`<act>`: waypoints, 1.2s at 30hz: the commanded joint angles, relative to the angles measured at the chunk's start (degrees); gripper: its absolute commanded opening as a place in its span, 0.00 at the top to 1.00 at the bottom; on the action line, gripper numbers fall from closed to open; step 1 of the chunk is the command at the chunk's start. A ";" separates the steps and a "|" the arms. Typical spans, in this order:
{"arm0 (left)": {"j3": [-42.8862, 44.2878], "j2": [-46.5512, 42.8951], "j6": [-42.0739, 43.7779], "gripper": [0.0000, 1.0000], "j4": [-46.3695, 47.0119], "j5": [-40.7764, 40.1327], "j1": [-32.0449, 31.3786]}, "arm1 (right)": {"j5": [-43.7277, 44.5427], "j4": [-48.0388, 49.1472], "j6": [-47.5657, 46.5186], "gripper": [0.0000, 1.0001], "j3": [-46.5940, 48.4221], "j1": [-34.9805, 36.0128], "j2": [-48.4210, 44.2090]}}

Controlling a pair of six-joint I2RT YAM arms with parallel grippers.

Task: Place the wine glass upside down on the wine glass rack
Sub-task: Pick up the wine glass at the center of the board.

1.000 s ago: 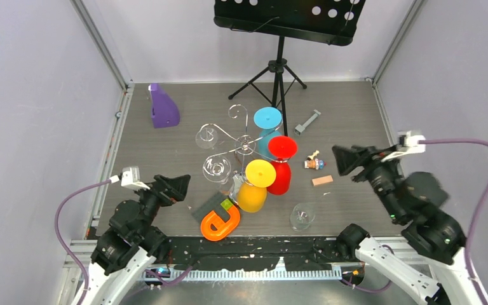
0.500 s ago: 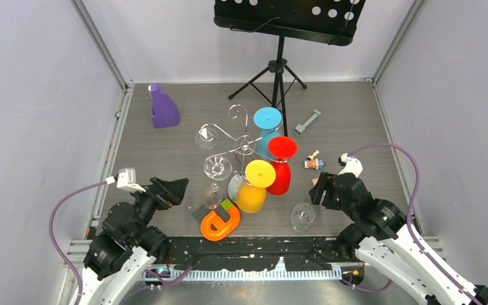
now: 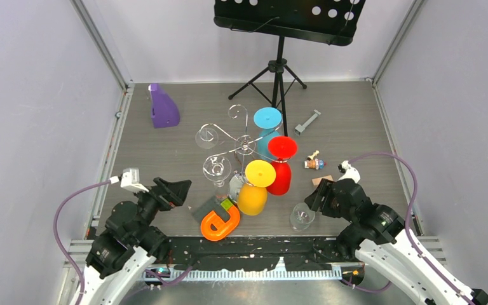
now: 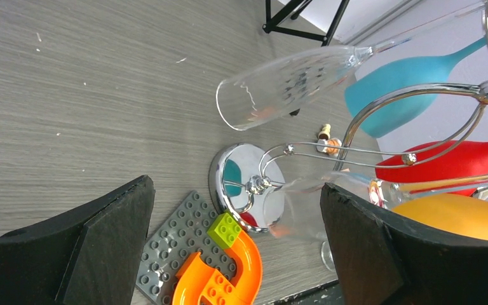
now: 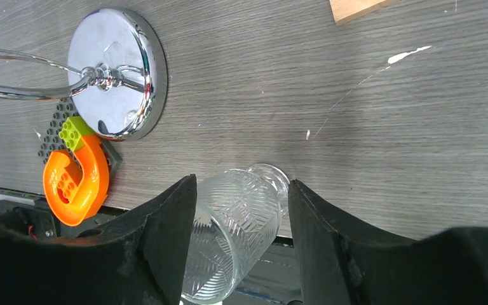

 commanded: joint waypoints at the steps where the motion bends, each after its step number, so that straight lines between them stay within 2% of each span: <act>1: -1.32 -3.43 -1.30 0.00 3.09 2.10 -0.13 | -1.50 -0.24 2.60 0.39 0.56 -0.01 -1.06; 12: -3.51 -3.24 -2.05 0.00 4.58 3.08 -0.15 | -6.64 -1.45 3.21 0.41 -0.53 -0.05 -3.08; 20: -3.69 -3.72 -2.25 0.00 4.52 3.40 -0.09 | -7.69 -1.27 2.37 0.34 0.87 -0.03 -6.03; 27: -3.76 -3.59 -2.49 0.01 4.60 3.54 -0.09 | -12.23 -3.76 -1.91 0.34 3.03 -0.04 -3.97; 36: -4.62 -4.12 -3.12 0.00 4.73 3.45 -0.13 | -16.77 -7.60 -7.61 0.41 4.52 -0.03 1.20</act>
